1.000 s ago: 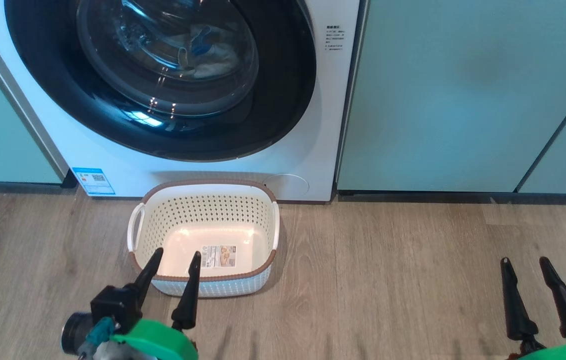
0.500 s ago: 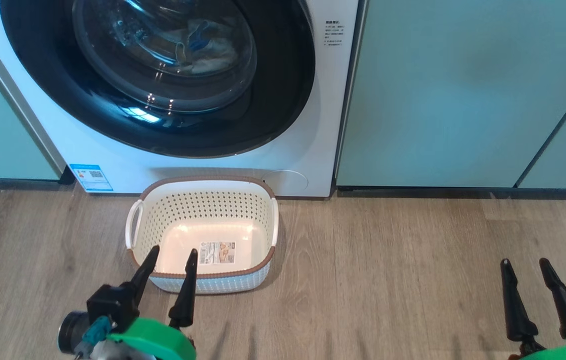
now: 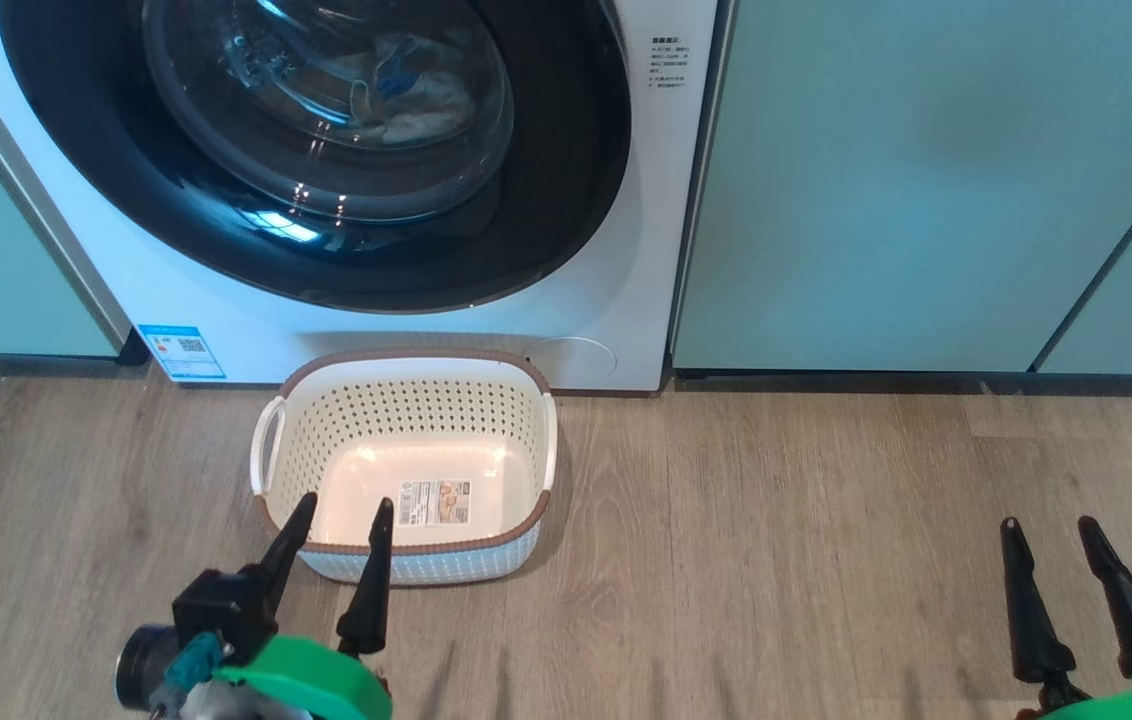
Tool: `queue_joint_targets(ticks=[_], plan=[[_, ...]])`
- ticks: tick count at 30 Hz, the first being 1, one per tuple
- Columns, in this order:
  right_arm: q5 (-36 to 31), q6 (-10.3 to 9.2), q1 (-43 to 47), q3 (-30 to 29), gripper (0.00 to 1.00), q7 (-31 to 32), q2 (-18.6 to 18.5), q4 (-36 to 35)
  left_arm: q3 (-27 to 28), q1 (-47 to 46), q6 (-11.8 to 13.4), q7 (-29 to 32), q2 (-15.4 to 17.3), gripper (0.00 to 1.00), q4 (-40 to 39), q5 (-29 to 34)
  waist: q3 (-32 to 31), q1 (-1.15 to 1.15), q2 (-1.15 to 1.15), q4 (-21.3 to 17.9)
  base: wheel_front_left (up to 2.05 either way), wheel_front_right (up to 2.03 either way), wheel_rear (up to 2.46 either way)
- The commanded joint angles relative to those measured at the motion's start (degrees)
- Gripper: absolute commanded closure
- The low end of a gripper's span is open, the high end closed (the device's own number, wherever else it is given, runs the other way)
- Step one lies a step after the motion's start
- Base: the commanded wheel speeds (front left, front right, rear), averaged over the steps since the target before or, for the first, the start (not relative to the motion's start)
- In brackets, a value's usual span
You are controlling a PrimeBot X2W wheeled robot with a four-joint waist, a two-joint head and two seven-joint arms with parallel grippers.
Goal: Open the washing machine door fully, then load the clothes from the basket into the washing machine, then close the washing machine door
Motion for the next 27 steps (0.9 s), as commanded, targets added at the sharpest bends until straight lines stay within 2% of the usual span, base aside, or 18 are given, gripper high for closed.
queue_joint_targets(ticks=[1, 9, 10, 15, 27], plan=[[-0.42, -0.20, -1.81, 0.76, 0.00, -0.22, -0.43, -1.88, 1.52, -2.04, 0.24, -0.27, 0.83, 0.00, -2.01, -0.21, 0.07, 0.00, 0.00, 0.01, 0.00, 0.00, 0.00], [-0.01, -0.20, -2.23, 0.96, 0.00, -0.23, -0.83, -1.60, 1.17, -2.41, 0.33, -0.43, 0.97, 0.00, -1.76, -0.55, 0.62, 0.00, 0.00, 0.05, 0.00, 0.00, 0.00], [0.02, 0.01, -0.01, 0.03, 1.00, 0.00, 0.01, 0.07, -0.90, -0.03, 0.21, -0.01, 0.09, 1.00, 0.09, -0.32, 0.65, 0.00, 0.00, 0.05, 0.00, 0.00, 0.00], [0.45, 0.02, 0.42, 0.73, 1.00, 0.06, 0.30, 3.11, -1.54, 0.41, 0.10, 0.05, -0.72, 1.00, 3.36, -0.74, 0.67, 0.00, 0.00, 0.08, 0.00, 0.00, 0.00], [8.32, 0.00, -0.83, 0.53, 1.00, 1.68, 0.10, 3.67, -0.47, -0.77, -0.61, 1.46, -0.85, 1.00, 4.42, -8.55, 0.49, 0.00, 0.00, 0.46, 0.00, 0.00, 0.00]])
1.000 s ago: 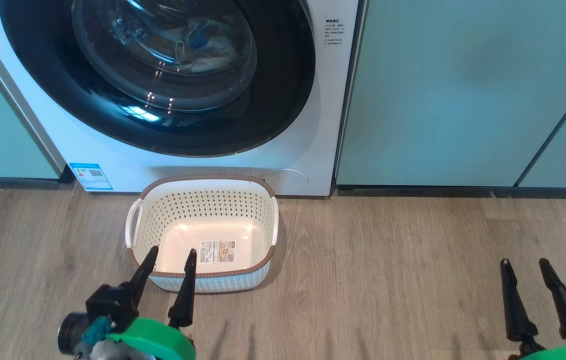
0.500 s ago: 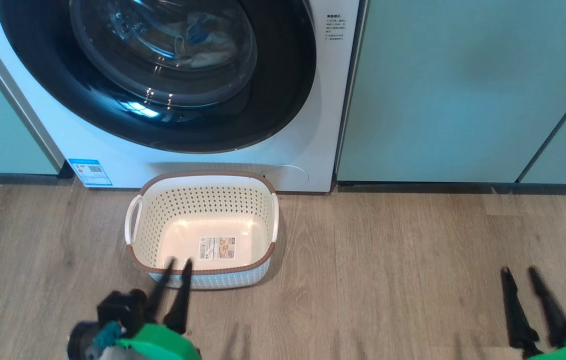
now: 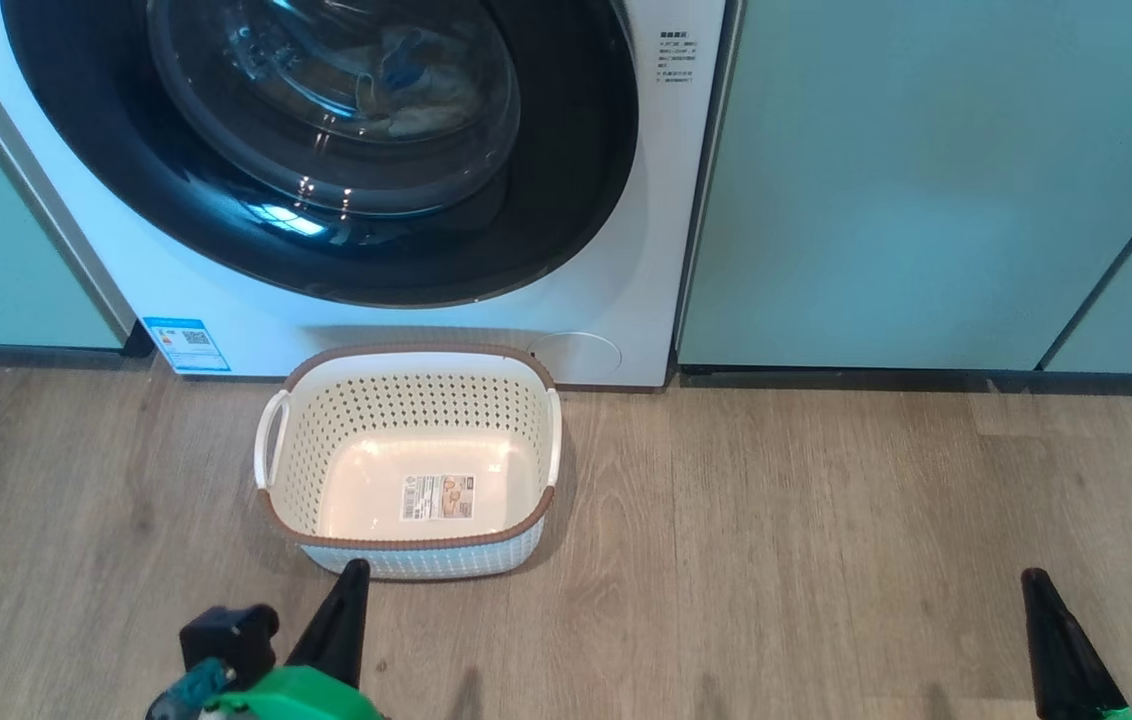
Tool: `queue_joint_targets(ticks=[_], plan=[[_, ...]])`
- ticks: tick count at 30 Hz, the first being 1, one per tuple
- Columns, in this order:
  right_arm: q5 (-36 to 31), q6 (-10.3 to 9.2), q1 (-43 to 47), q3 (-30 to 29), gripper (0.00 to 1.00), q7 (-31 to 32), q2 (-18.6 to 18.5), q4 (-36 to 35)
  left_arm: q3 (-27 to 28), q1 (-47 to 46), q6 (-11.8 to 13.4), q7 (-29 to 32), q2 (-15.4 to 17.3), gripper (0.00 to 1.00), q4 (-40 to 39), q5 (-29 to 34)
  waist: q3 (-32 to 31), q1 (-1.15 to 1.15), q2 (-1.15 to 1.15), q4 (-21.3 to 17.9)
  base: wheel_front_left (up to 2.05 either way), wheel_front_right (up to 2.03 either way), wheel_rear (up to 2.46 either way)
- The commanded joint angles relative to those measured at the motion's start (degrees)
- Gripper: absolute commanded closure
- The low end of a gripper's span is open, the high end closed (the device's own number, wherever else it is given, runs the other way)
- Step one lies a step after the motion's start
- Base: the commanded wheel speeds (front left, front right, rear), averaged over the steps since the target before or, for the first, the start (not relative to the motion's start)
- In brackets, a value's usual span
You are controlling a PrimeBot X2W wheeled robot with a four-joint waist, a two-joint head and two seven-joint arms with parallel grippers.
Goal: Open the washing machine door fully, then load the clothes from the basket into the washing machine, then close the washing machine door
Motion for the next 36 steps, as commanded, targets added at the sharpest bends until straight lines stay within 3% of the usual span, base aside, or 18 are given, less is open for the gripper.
queue_joint_targets(ticks=[1, 36], plan=[[1.44, -0.02, -2.26, -0.33, 1.00, 0.28, -0.36, -1.62, 0.97, -2.38, -0.28, 0.09, 0.17, 1.00, -1.54, -1.33, -0.02, 0.00, 0.00, 0.03, 0.00, 0.00, 0.00], [23.05, -0.08, -5.80, -1.41, 1.00, 5.24, -0.41, -0.02, 4.33, -5.74, -2.38, 4.30, -0.47, 1.00, 1.39, -22.98, -0.52, 0.00, 0.00, 1.11, 0.00, 0.00, 0.00]])
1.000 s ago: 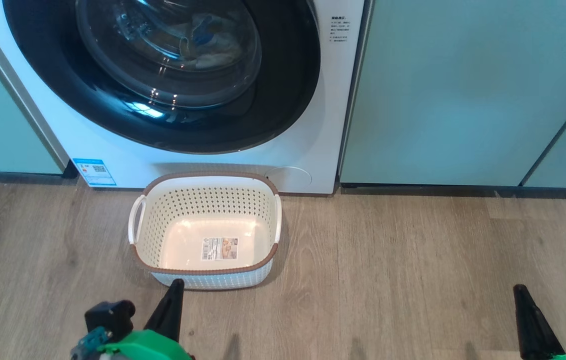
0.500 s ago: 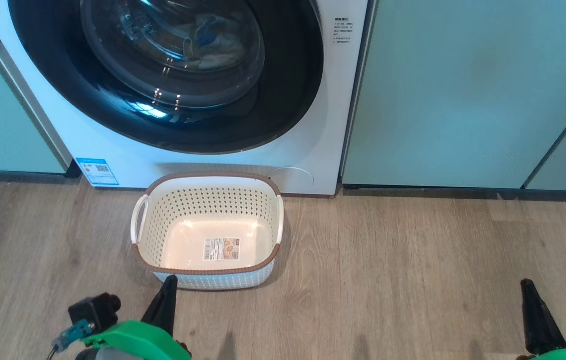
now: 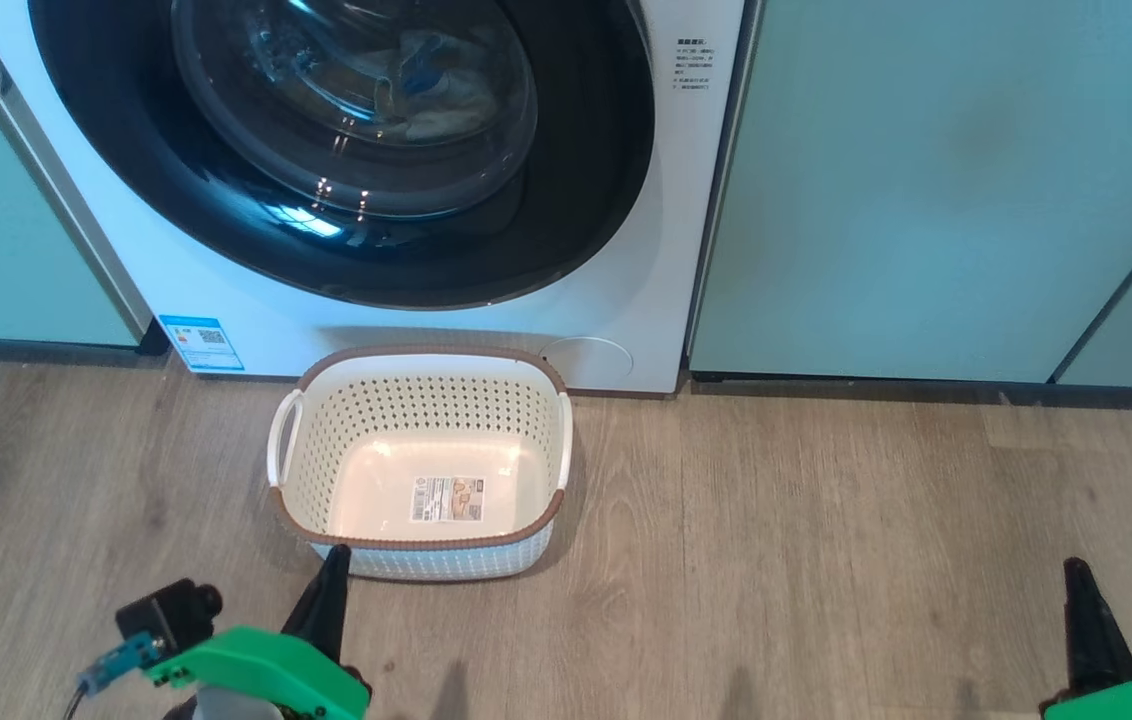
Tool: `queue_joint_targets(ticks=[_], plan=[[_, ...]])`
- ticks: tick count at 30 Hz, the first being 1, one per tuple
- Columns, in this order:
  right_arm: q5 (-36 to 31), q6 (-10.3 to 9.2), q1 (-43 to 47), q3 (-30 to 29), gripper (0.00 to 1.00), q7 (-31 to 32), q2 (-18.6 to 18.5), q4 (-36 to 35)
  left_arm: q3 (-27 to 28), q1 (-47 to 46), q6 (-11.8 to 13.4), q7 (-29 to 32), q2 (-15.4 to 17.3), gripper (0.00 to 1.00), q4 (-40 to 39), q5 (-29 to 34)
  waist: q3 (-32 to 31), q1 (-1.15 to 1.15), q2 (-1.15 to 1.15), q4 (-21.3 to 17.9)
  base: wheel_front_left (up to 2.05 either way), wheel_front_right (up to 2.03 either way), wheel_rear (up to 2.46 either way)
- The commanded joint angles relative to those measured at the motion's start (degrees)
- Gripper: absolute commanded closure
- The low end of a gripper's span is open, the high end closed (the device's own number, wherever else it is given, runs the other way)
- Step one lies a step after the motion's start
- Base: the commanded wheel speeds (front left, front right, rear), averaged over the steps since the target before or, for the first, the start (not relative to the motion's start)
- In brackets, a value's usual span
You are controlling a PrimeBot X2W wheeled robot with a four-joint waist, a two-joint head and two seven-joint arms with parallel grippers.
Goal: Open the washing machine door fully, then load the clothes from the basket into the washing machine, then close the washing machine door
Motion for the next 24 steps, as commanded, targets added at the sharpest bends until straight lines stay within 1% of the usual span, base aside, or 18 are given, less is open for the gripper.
queue_joint_targets(ticks=[1, 24], plan=[[1.67, -0.07, -3.03, -0.24, 1.00, 0.28, -0.40, -1.50, 1.72, -2.86, -0.44, 0.30, 0.09, 1.00, -1.23, -1.60, -0.02, 0.00, 0.00, 0.04, 0.00, 0.00, 0.00], [17.22, -0.12, -5.64, -1.43, 1.00, 4.24, -0.15, -0.31, 4.46, -5.32, -1.97, 3.62, -0.58, 1.00, 0.88, -17.28, -0.39, 0.00, 0.00, 0.84, 0.00, 0.00, 0.00]])
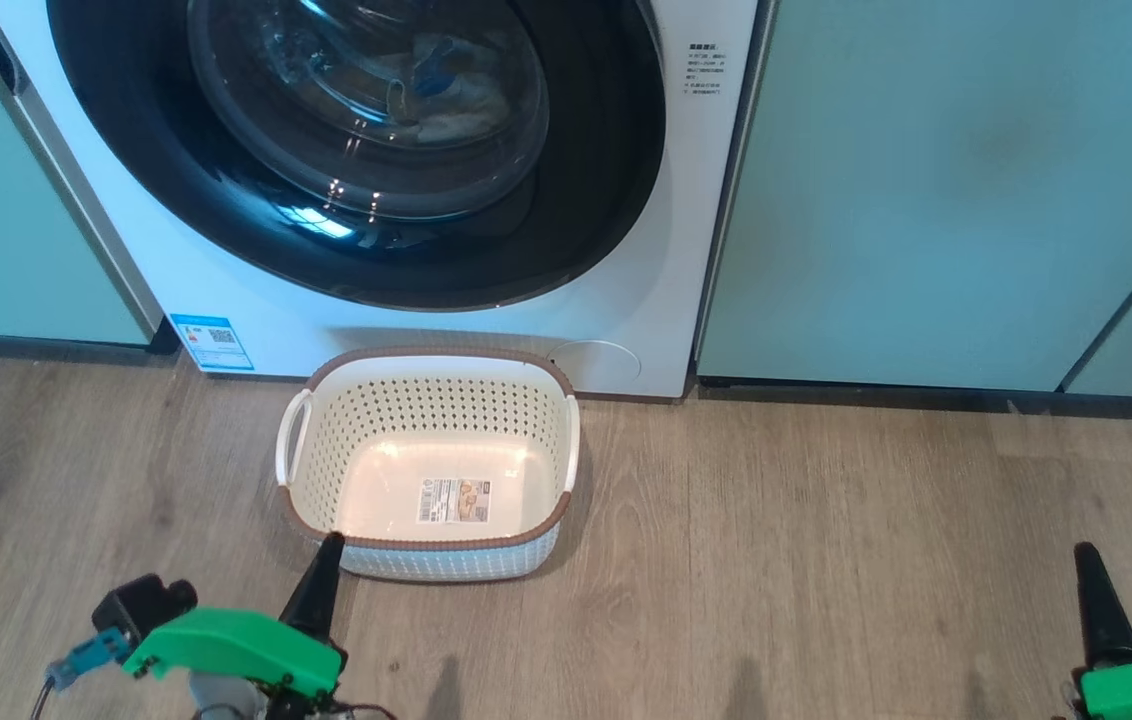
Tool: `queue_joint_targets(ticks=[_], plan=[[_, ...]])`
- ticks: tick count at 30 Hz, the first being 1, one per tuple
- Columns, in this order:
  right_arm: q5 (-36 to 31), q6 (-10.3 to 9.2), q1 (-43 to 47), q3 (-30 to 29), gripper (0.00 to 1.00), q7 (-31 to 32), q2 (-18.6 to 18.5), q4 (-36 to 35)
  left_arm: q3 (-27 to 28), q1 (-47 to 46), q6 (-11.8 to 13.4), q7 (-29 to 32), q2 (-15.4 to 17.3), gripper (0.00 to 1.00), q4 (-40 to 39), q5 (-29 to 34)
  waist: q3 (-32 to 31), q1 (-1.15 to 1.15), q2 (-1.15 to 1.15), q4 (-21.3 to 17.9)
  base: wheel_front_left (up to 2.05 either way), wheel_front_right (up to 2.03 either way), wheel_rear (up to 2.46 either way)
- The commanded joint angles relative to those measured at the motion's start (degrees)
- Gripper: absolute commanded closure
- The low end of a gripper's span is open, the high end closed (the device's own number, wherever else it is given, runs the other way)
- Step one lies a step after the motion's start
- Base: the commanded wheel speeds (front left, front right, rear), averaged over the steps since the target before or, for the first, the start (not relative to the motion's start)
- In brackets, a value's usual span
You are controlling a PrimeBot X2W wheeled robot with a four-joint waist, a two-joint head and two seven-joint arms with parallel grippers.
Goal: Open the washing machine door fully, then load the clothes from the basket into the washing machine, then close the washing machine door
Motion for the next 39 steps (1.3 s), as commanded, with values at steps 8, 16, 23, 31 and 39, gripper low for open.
queue_joint_targets(ticks=[8, 16, 23, 31, 39], plan=[[6.05, -0.12, -4.05, -0.33, 1.00, 1.56, -0.12, -1.19, 2.55, -3.78, -0.90, 1.23, 0.04, 1.00, -0.85, -6.06, -0.13, 0.00, 0.00, 0.27, 0.00, 0.00, 0.00], [10.35, -0.13, -4.78, -0.71, 1.00, 2.71, -0.01, -0.85, 3.35, -4.47, -1.32, 2.19, -0.18, 1.00, -0.26, -10.41, -0.23, 0.00, 0.00, 0.49, 0.00, 0.00, 0.00], [14.65, -0.15, -5.52, -1.11, 1.00, 3.87, 0.11, -0.52, 4.17, -5.17, -1.75, 3.15, -0.40, 1.00, 0.34, -14.76, -0.33, 0.00, 0.00, 0.72, 0.00, 0.00, 0.00], [19.56, -0.16, -6.37, -1.58, 1.00, 5.21, 0.25, -0.13, 5.11, -5.96, -2.24, 4.27, -0.66, 1.00, 1.02, -19.74, -0.45, 0.00, 0.00, 0.97, 0.00, 0.00, 0.00], [24.46, -0.17, -7.22, -2.06, 1.00, 6.56, 0.40, 0.25, 6.06, -6.76, -2.73, 5.39, -0.92, 1.00, 1.71, -24.70, -0.57, 0.00, 0.00, 1.23, 0.00, 0.00, 0.00]])
